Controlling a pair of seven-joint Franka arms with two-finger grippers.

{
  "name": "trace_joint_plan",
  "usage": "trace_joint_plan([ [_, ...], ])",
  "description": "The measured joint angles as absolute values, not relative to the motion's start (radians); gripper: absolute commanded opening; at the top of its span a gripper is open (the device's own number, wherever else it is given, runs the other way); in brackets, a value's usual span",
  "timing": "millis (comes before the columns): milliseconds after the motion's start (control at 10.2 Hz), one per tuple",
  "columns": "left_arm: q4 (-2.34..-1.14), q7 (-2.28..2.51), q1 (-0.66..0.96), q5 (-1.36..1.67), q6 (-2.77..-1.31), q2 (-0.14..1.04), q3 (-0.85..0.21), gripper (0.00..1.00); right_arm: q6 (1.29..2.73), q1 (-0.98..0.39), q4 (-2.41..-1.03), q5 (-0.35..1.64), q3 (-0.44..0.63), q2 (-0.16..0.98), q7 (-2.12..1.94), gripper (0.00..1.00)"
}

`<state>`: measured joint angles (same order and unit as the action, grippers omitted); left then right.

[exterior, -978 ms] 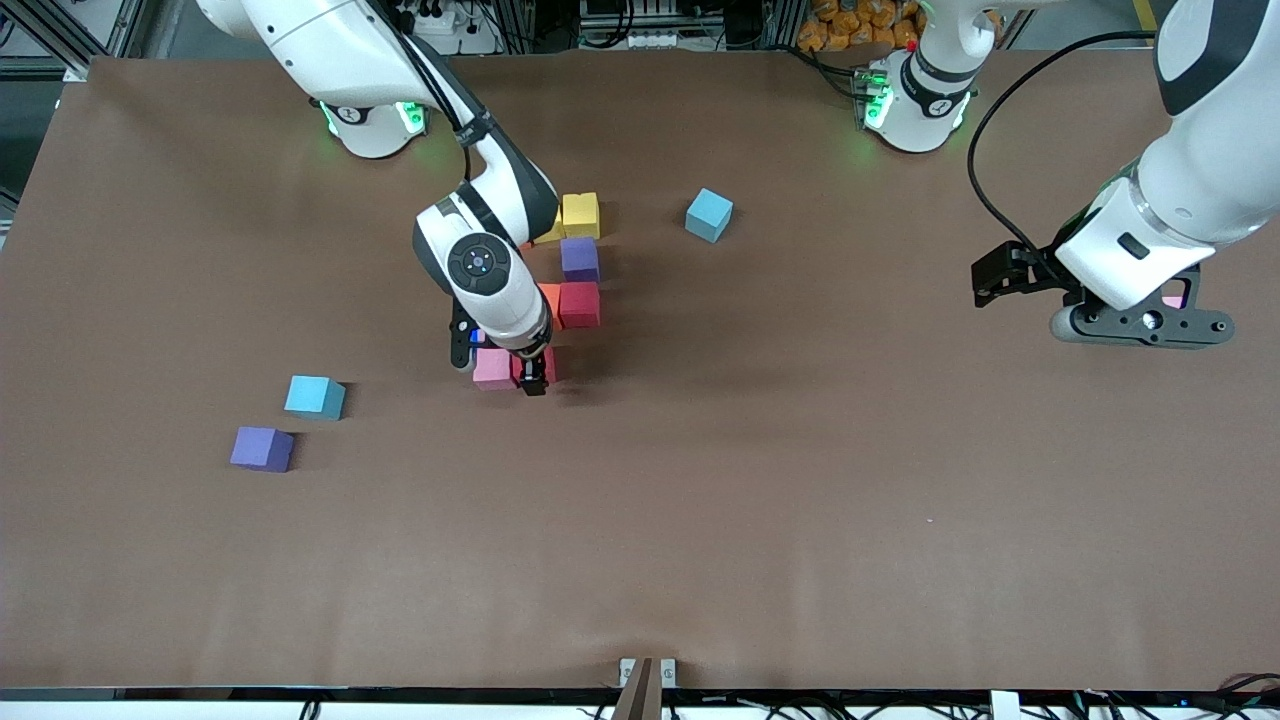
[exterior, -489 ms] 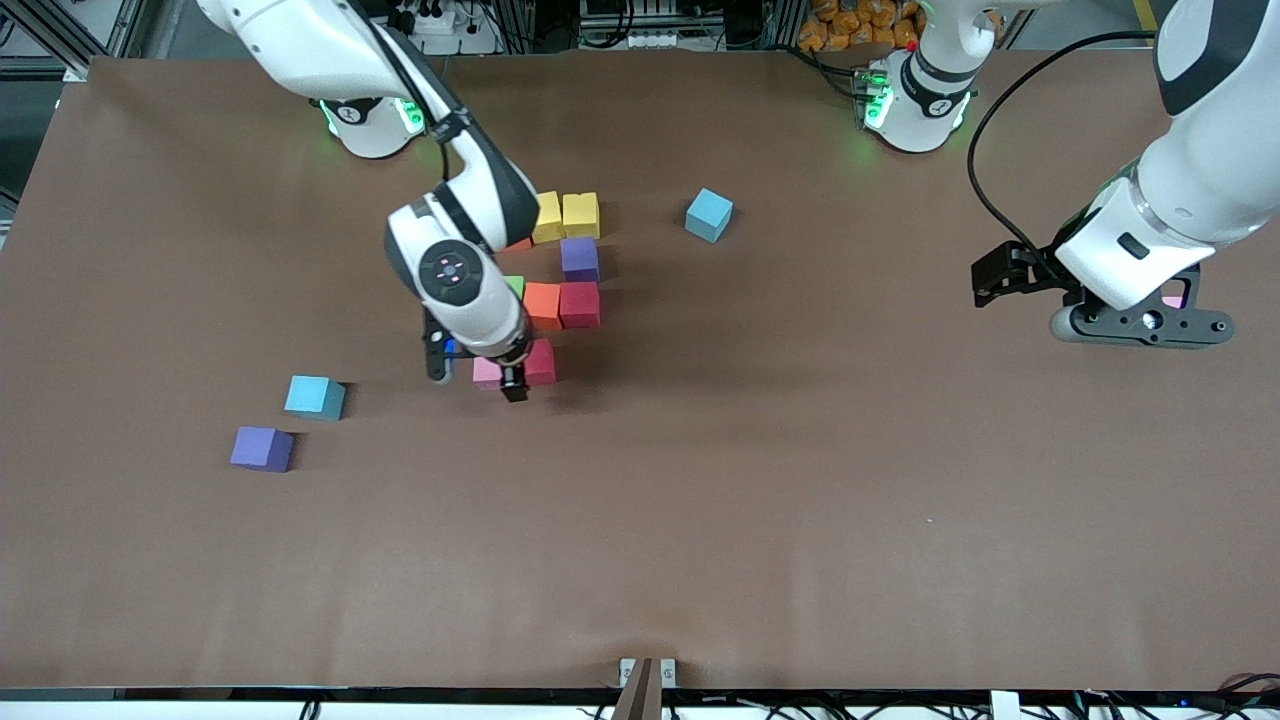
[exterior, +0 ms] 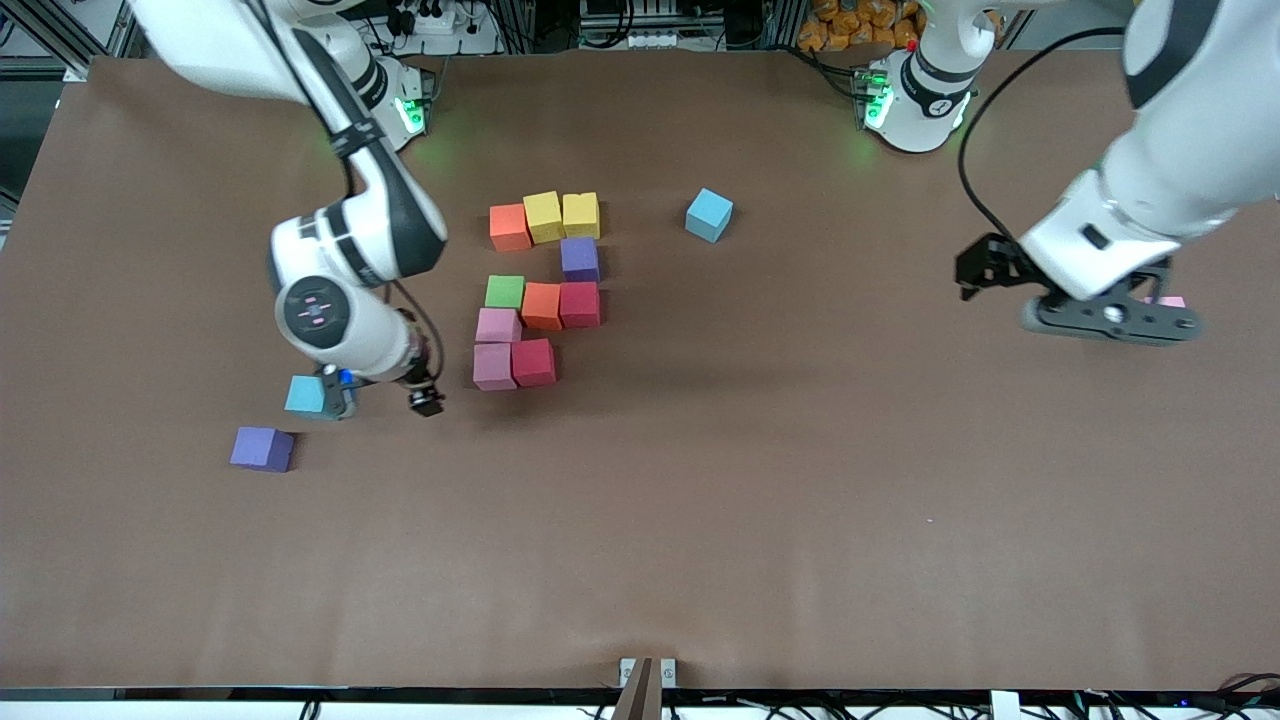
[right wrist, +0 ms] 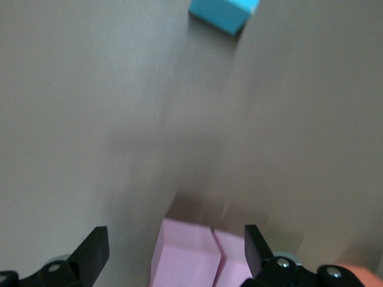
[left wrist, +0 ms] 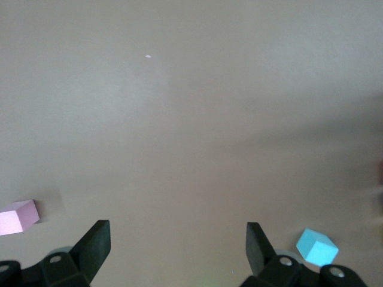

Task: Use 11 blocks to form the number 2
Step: 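Withdraw the right gripper while the left gripper reaches the cyan cube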

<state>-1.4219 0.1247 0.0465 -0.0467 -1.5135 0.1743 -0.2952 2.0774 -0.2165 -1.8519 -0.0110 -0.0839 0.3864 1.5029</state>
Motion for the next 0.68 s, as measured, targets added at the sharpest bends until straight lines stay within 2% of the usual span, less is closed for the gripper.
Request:
trace_joint_plan([
  [391, -1.535, 0.364, 0.060, -0.006, -1.517, 0.180, -0.538, 1.00, 2.074, -0.060, -1.878, -0.074, -0.083, 0.387, 1.236, 1.00],
  [684, -1.718, 0.619, 0.065, 0.000, -1.708, 0.185, -0.702, 1.00, 2.123, 0.034, -1.906, -0.086, -0.083, 0.390, 1.070, 1.00],
])
